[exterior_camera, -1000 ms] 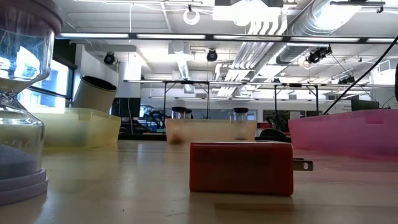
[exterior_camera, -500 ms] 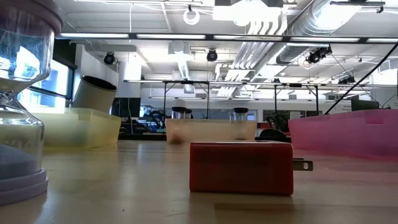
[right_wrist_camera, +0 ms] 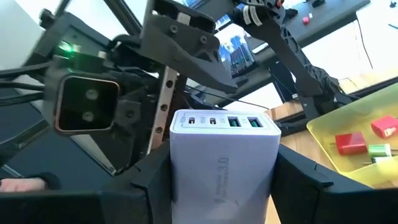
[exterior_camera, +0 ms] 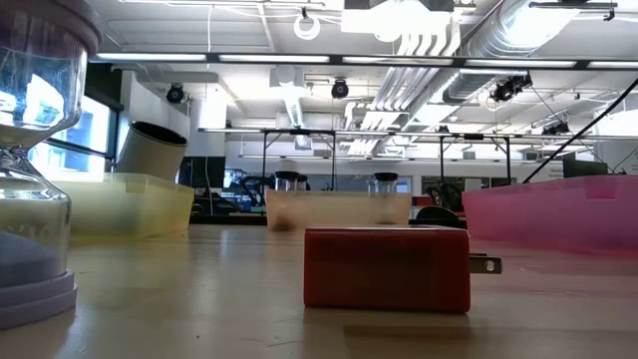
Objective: Pick & Place Office items
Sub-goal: Put the blue charger in the yellow bin
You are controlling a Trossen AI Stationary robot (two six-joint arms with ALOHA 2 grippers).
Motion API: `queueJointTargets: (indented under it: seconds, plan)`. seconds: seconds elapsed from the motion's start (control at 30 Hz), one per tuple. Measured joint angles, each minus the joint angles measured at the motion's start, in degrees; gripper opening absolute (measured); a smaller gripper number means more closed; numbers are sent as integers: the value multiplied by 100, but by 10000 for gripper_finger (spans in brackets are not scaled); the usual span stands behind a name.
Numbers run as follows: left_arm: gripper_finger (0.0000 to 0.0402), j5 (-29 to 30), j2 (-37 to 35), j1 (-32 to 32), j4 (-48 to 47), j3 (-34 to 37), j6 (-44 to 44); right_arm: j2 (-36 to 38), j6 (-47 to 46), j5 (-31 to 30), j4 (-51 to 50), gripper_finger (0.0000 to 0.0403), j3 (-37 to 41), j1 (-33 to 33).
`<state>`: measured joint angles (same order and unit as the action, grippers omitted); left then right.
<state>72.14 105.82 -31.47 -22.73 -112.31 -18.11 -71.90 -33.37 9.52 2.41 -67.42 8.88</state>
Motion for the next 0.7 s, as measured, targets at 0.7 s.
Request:
queueJointTargets:
  seconds: [0.7]
  plan:
    - [398,-598,-2,245,-298,-2,-761,-7,-154,-217,0,198,0,-2]
